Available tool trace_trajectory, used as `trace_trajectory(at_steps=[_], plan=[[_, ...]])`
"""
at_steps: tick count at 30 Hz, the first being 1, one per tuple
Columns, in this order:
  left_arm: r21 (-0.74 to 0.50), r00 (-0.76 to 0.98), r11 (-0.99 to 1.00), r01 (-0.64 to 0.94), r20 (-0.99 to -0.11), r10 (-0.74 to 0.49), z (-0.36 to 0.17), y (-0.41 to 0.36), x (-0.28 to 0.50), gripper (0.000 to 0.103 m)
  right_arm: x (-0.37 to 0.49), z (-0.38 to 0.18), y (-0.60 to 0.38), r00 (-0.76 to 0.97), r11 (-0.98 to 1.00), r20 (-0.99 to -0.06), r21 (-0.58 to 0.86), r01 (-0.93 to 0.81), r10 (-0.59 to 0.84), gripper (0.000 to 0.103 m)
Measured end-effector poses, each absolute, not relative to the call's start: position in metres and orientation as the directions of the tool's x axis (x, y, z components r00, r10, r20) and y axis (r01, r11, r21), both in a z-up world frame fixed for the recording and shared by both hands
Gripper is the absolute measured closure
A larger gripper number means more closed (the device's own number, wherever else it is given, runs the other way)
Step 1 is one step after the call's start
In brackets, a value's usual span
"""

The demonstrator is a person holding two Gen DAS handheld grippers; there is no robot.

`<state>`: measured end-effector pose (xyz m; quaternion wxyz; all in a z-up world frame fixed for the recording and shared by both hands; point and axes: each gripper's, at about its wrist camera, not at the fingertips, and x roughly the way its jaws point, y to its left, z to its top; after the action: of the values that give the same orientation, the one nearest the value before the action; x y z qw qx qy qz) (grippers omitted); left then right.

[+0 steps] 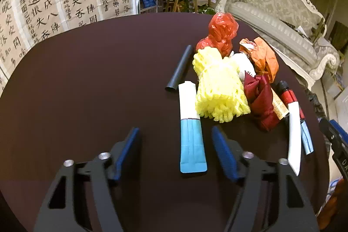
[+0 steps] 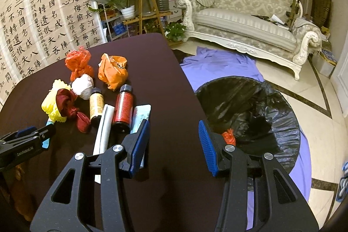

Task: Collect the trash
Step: 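Grasp the white-and-blue tube with the left gripper while the right grasps the white tube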

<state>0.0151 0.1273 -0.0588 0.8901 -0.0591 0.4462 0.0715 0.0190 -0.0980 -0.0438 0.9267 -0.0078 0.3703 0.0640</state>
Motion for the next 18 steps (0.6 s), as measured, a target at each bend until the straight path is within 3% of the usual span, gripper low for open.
trace_trajectory(at_steps=[6, 18], plan=[[0.006, 0.61, 0.988, -0.156, -0.786, 0.102, -0.06, 0.124, 0.009, 0.079, 0.02, -0.045, -0.087, 0.711, 0.988, -0.691, 0.032, -0.151, 0.131, 0.057], [-0.052, 0.628, 0.983, -0.173, -0.775, 0.069, -0.053, 0.141, -0.008, 0.081, 0.008, -0.041, -0.051, 0.696, 0.972, -0.693, 0.03, -0.231, 0.187, 0.057]])
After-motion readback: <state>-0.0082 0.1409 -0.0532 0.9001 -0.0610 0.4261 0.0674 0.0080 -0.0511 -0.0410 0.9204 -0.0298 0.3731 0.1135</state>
